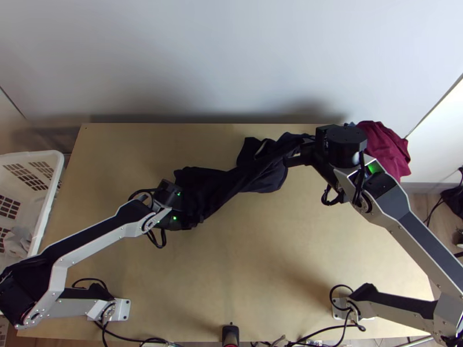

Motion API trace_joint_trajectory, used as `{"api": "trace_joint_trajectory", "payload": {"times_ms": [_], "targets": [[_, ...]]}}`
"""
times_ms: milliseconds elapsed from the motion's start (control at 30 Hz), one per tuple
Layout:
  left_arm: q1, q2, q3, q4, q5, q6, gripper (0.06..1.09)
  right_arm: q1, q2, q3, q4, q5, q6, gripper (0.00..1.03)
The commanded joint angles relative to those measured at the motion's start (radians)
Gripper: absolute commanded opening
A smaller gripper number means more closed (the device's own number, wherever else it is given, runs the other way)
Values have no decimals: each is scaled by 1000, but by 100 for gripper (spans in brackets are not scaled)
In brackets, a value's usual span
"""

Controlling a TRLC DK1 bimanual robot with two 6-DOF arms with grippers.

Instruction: Fold the t-shirt

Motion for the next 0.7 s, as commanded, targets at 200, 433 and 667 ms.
{"api": "trace_joint_trajectory", "payload": {"times_ms": [200, 433, 667], "targets": [[190, -19, 169, -131, 357, 158, 9, -18, -17, 16, 0, 26, -13, 3], [330, -138, 335, -247, 364, 339, 9, -30, -47, 24, 25, 39, -64, 3], [410, -221, 510, -323, 364, 352, 9, -22, -104, 78, 51, 36, -88, 3]]}}
